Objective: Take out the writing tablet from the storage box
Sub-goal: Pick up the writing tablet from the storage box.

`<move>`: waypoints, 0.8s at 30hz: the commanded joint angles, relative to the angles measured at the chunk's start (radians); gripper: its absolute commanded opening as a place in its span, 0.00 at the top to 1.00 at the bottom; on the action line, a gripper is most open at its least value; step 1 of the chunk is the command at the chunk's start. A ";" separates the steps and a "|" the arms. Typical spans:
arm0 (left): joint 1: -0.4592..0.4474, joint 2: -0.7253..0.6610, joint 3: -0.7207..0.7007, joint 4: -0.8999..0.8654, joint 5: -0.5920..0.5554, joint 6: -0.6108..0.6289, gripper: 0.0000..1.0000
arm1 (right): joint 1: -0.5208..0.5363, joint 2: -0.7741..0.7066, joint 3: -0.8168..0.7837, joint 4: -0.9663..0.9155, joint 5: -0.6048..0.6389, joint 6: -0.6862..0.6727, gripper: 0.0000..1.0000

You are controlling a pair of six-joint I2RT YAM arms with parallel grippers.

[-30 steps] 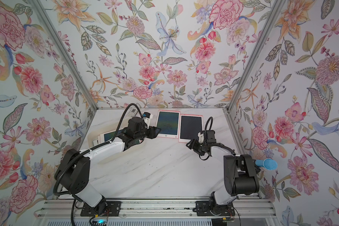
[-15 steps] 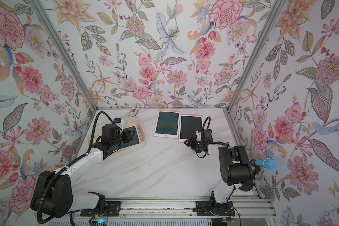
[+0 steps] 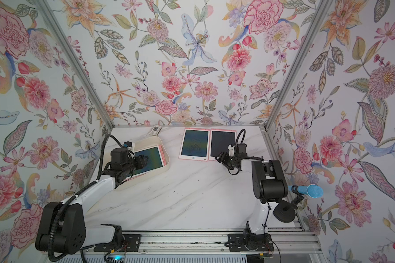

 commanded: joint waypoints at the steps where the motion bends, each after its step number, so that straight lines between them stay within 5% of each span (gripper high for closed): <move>1: 0.025 -0.004 -0.011 -0.007 0.019 0.025 0.46 | -0.005 0.039 0.008 -0.068 0.035 -0.019 0.36; 9: 0.058 0.057 0.029 -0.034 0.009 0.031 0.47 | 0.053 -0.061 -0.016 -0.138 -0.082 -0.071 0.36; 15: 0.131 0.083 0.072 -0.115 -0.047 0.025 0.47 | 0.135 -0.235 -0.022 -0.234 -0.047 -0.094 0.34; 24: 0.267 0.077 0.102 -0.228 -0.167 0.021 0.46 | 0.329 -0.176 0.252 -0.295 -0.028 -0.155 0.31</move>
